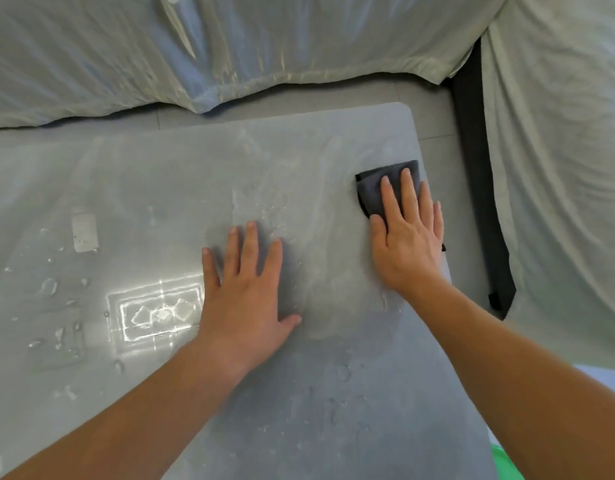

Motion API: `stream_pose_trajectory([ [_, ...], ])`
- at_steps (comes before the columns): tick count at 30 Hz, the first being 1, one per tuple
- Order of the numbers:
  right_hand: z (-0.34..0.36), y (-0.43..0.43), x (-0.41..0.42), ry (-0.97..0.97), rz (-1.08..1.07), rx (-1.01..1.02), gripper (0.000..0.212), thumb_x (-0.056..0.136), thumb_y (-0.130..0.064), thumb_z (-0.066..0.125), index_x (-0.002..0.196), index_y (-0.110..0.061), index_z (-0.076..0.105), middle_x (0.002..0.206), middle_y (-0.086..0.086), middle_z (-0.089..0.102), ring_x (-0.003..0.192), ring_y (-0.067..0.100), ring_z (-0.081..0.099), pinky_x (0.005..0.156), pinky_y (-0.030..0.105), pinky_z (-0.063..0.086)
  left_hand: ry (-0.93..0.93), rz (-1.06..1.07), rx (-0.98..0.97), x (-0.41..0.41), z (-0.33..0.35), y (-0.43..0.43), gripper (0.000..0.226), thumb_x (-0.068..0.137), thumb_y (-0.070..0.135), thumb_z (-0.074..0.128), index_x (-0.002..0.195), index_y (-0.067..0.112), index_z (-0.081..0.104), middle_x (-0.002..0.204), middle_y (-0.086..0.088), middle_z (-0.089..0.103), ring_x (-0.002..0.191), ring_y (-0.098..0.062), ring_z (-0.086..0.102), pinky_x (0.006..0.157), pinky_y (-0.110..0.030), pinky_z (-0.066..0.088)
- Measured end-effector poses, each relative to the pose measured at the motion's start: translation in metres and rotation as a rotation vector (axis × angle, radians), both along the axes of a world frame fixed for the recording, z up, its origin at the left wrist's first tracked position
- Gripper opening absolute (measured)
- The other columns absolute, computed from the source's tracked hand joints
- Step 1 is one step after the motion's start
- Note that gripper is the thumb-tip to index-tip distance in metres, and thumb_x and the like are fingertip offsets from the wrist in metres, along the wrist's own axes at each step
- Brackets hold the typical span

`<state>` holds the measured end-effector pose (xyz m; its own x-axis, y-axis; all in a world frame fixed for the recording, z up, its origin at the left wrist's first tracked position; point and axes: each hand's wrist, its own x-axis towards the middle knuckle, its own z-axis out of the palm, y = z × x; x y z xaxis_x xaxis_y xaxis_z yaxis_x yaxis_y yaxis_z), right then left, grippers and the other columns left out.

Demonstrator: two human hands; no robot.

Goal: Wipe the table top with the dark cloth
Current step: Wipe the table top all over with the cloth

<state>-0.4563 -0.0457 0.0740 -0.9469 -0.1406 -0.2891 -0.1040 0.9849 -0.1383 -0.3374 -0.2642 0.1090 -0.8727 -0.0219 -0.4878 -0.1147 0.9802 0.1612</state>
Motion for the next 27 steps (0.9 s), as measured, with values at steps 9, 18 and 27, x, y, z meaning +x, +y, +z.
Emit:
stream_pose_trajectory([
  [9,-0.002,0.04,0.1,0.03,0.464,-0.021,0.056,0.102,-0.046,0.034,0.156,-0.03,0.029,0.168,0.0,0.011,0.154,0.034,0.011,0.124,0.052,0.008,-0.019,-0.01,-0.021,0.013,-0.003,0.004,0.12,0.075,0.078,0.058,0.156,0.021,-0.01,0.161,-0.015,-0.027,0.149,-0.035,-0.024,0.12,-0.057,-0.006],
  [18,0.0,0.019,0.154,0.044,0.169,-0.059,0.06,0.103,-0.042,0.037,0.159,-0.027,0.021,0.169,0.003,0.008,0.155,0.035,0.004,0.124,0.053,0.006,-0.001,0.009,-0.032,0.015,0.001,0.008,0.116,0.077,0.075,0.059,0.156,0.023,-0.007,0.162,-0.014,-0.025,0.151,-0.032,-0.018,0.122,-0.049,-0.005],
  [27,-0.008,0.04,0.069,0.082,-0.129,-0.048,0.061,0.103,-0.045,0.028,0.16,-0.027,0.014,0.169,0.002,0.001,0.155,0.033,-0.001,0.125,0.05,0.001,0.028,0.032,-0.039,0.062,0.004,0.033,0.085,0.089,0.051,0.057,0.155,0.021,0.013,0.164,-0.017,-0.007,0.151,-0.041,-0.007,0.123,-0.052,0.005],
])
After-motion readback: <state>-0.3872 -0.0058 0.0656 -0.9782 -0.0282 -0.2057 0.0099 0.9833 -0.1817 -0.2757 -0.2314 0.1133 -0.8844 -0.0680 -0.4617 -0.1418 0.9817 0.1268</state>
